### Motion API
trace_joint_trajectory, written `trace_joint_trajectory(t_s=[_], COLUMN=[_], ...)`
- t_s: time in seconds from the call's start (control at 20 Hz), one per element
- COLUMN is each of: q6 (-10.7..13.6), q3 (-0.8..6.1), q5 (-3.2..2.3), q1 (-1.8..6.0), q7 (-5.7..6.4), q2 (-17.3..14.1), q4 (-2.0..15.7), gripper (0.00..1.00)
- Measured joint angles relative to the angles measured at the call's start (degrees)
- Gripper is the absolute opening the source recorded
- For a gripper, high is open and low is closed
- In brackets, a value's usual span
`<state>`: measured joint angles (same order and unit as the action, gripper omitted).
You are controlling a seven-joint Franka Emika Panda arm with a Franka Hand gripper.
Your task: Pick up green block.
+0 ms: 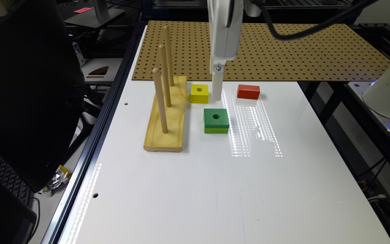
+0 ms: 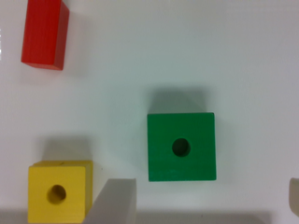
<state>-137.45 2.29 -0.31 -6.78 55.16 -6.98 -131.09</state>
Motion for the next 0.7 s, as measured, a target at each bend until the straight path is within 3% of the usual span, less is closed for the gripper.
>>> trace_joint_trajectory(t_s=[0.3,0.7], q6=[-0.8,-0.8], q3=[-0.01,-0.02], q5=[-0.01,-0.01], q1=[0.07,0.17], q7=[-0.04,-0.08], q2=[-1.0,0.4], q4=[-0.06,-3.07], gripper=[1.0,1.0])
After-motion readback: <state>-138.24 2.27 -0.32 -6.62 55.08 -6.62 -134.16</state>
